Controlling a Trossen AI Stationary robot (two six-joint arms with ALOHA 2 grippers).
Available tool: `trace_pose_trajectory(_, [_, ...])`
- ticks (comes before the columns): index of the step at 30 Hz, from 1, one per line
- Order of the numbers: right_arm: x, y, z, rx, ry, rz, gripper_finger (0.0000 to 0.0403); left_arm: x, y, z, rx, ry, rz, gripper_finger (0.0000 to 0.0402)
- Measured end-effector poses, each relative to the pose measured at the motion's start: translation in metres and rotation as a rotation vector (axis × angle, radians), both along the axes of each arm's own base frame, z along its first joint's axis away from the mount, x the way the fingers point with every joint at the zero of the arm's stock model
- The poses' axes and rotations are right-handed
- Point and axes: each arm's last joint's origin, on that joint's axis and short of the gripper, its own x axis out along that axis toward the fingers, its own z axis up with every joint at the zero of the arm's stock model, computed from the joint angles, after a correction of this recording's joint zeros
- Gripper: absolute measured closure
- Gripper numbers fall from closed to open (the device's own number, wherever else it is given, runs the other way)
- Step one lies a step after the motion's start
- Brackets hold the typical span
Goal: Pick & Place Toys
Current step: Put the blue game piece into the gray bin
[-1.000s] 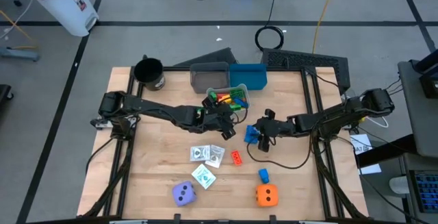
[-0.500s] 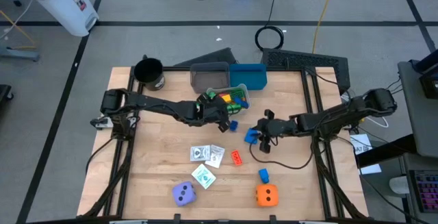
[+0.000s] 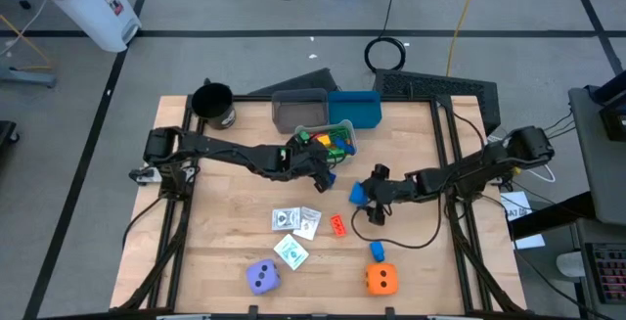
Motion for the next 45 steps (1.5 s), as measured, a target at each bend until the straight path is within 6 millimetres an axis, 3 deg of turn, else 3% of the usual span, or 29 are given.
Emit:
trace_pose_trajectory(3, [0.002, -0.001, -0.003, -0.010, 0.003, -0.008, 0.0024, 0.000, 0.000, 0.000, -0.002, -0.003, -0.001, 0.0119])
trace_pose_trajectory(7, [0.005, -0.004, -0.007, -0.053, 0.000, -0.039, 0.0006, 0.001, 0.000, 0.000, -0.002, -0.008, -0.001, 0.0119])
trace_pose_trajectory(15, [0.006, -0.003, -0.010, -0.029, 0.027, 0.037, 0.0008, 0.001, 0.000, 0.000, -0.002, -0.007, -0.002, 0.0119])
trace_pose_trajectory(20, [0.001, 0.007, 0.000, 0.017, -0.001, 0.130, 0.0009, 0.001, 0.000, 0.000, -0.012, -0.005, -0.014, 0.0119])
trace_pose_trajectory(27, [-0.003, 0.011, 0.014, -0.066, -0.083, 0.079, 0.0009, 0.001, 0.000, 0.000, -0.015, -0.008, -0.016, 0.0119])
trace_pose_trajectory(38, [0.004, 0.003, -0.010, -0.060, 0.009, -0.022, 0.0009, 0.001, -0.001, 0.001, -0.018, -0.017, -0.016, 0.0119])
trace_pose_trajectory(45, [0.009, -0.008, -0.024, 0.031, 0.072, -0.007, 0.0009, 0.002, -0.001, 0.001, -0.019, -0.019, -0.016, 0.0119])
